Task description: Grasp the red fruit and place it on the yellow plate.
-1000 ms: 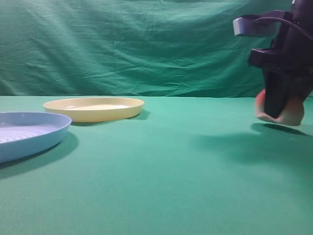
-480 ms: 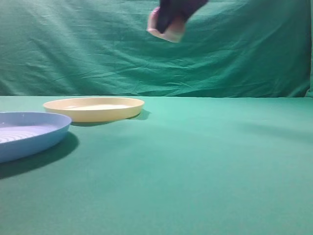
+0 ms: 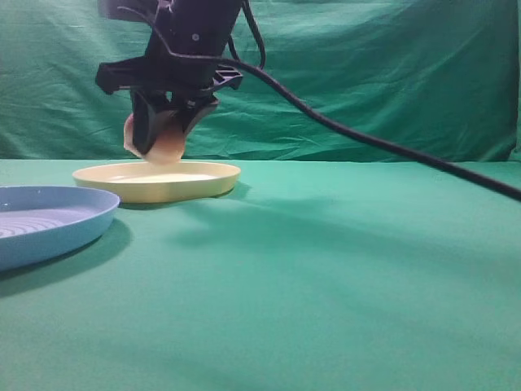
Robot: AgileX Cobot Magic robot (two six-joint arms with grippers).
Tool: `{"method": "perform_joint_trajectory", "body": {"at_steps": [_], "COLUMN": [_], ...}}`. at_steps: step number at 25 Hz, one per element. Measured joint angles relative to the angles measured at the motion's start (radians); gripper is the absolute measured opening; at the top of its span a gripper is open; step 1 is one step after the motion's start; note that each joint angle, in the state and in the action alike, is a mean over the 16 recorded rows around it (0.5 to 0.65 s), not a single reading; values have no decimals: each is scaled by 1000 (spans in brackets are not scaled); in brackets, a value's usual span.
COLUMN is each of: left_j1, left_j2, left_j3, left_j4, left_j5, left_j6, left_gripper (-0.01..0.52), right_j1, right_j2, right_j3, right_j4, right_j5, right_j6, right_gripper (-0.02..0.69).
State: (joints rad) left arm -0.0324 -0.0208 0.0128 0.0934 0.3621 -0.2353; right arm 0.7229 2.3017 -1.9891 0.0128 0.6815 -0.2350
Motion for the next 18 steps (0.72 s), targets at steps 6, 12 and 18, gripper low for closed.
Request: {"method": "perform_joint_trajectory", "body": {"at_steps": [6,12,18], "left_j1": [0,0,0], "left_j2": [0,0,0], "left_j3": [0,0,0], "left_j4": [0,0,0], "left_j5": [0,0,0], "left_j6": [0,0,0], "left_gripper": [0,0,0], "right_j1": [0,0,0], "right_j2": [-52,-156,-293], "right_j3": [-32,-64,-77], "right_j4": [-32,-53,-51], "right_j5": [60,161,276], "right_j6": [24,66,107], "right_gripper": [501,265,57]}}
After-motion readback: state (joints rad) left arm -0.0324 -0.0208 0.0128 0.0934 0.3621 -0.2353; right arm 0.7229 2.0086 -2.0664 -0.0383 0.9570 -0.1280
